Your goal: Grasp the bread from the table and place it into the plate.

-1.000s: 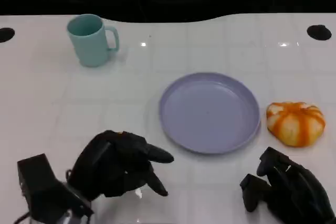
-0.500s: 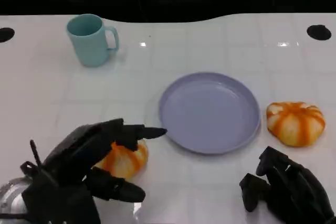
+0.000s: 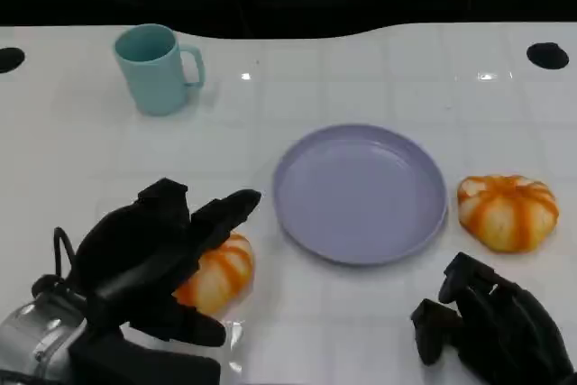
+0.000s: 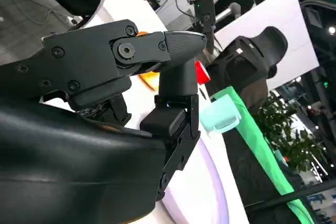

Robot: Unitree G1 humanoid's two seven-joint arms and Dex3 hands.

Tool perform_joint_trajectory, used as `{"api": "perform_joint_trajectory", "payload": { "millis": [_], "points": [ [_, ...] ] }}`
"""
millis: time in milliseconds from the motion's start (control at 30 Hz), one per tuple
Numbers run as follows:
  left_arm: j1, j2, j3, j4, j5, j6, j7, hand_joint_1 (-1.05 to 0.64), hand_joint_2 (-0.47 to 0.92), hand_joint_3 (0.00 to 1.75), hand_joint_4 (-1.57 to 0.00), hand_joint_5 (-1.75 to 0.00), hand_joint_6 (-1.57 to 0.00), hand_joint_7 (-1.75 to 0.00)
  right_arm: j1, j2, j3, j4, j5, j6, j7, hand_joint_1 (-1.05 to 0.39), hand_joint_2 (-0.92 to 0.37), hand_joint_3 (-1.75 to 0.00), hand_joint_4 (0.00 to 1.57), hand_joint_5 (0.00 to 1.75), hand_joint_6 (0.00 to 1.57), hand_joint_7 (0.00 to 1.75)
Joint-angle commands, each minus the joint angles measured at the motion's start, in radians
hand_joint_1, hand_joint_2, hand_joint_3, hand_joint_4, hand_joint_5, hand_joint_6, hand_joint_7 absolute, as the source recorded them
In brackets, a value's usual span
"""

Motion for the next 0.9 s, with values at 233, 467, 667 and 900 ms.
{"api": "perform_joint_trajectory", "payload": {
  "millis": [233, 467, 667, 900],
  "points": [
    [-0.081, 0.019, -0.134, 0.125, 0.129, 0.155, 0.040, -1.05, 0.90, 0.10, 0.00, -1.57, 0.00, -0.66, 0.012, -0.002, 0.000, -0.029, 0.006, 0.010, -0.018, -0.58, -0.92, -0.23, 0.77, 1.74, 0.67, 1.49],
    [-0.174, 0.006, -0.218, 0.293, 0.143, 0.217, 0.086, -1.05, 0.88, 0.07, 0.00, -1.57, 0.00, -0.76, 0.014, -0.004, 0.000, -0.032, 0.004, 0.011, -0.020, -0.57, -0.92, -0.23, 0.77, 1.73, 0.67, 1.49],
    [-0.243, -0.007, -0.267, 0.424, 0.117, 0.234, 0.132, -1.05, 0.88, 0.06, 0.00, -1.61, 0.00, -0.85, 0.014, -0.005, -0.001, -0.037, 0.006, 0.029, -0.025, -0.57, -0.92, -0.22, 0.78, 1.73, 0.67, 1.49],
    [-0.307, -0.028, -0.309, 0.588, 0.061, 0.202, 0.213, -1.05, 0.86, 0.09, 0.00, -1.70, 0.00, -1.08, 0.015, -0.002, -0.002, -0.036, 0.007, 0.017, -0.015, -0.57, -0.92, -0.23, 0.78, 1.74, 0.67, 1.50]
  ]
}}
